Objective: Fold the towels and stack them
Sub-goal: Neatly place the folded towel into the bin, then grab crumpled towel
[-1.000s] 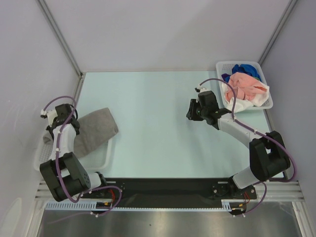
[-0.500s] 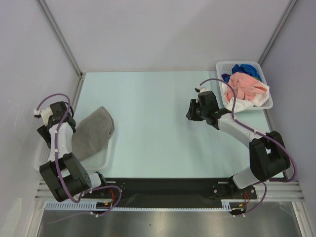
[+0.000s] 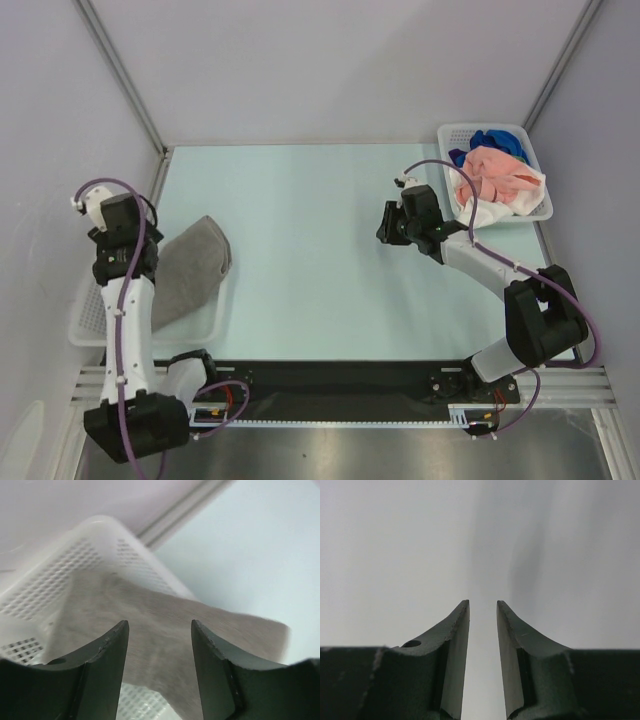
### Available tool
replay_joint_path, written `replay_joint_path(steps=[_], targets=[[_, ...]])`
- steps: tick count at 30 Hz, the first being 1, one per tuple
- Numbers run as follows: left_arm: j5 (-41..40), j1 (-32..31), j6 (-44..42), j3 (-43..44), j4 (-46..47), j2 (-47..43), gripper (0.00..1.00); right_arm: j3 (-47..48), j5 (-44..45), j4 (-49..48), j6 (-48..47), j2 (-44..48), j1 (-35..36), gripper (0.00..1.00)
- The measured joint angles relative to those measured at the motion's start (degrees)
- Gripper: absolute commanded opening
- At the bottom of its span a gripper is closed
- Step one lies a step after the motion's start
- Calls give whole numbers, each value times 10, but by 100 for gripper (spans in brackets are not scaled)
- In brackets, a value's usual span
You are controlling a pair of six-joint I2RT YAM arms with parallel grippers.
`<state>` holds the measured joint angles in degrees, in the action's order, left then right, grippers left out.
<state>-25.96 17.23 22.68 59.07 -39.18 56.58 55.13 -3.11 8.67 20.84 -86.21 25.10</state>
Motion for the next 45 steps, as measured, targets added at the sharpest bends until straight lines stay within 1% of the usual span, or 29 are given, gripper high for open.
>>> replay_joint_path(steps=[5, 9, 10, 14, 17, 20, 22, 24, 25, 26, 31, 39, 42, 45], targets=[[38, -118, 4, -3, 6, -59, 59, -7, 0, -10, 1, 0, 0, 35], [56, -223, 4, -12, 12, -92, 60, -19, 2, -13, 1, 8, 0, 36], [56, -258, 4, -19, 15, -99, 60, -23, 2, -15, 1, 11, -1, 37], [57, -360, 5, -46, 28, -113, 62, -37, 12, -19, 1, 30, -4, 38], [56, -436, 8, -67, 49, -104, 63, -49, 16, -21, 5, 51, -16, 41], [54, -511, 6, -76, 70, -70, 63, -63, 18, -21, 17, 84, -35, 52], [59, -549, 2, -76, 86, -40, 62, -69, 19, -21, 24, 110, -45, 59], [71, -569, 2, -80, 96, -25, 63, -75, 22, -20, 31, 139, -59, 64], [76, -579, 2, -83, 102, -23, 63, -75, 22, -19, 33, 153, -66, 76], [79, -585, 2, -85, 105, -23, 63, -75, 22, -19, 39, 164, -72, 100], [88, -599, 3, -95, 128, -32, 63, -75, 22, -13, 47, 201, -95, 100], [114, -606, 4, -109, 149, -45, 64, -72, 15, 16, 55, 214, -118, 100], [122, -606, 4, -115, 160, -52, 64, -51, 17, 35, 55, 214, -130, 100], [130, -607, 7, -119, 168, -56, 64, -9, 22, 52, 54, 200, -144, 100]])
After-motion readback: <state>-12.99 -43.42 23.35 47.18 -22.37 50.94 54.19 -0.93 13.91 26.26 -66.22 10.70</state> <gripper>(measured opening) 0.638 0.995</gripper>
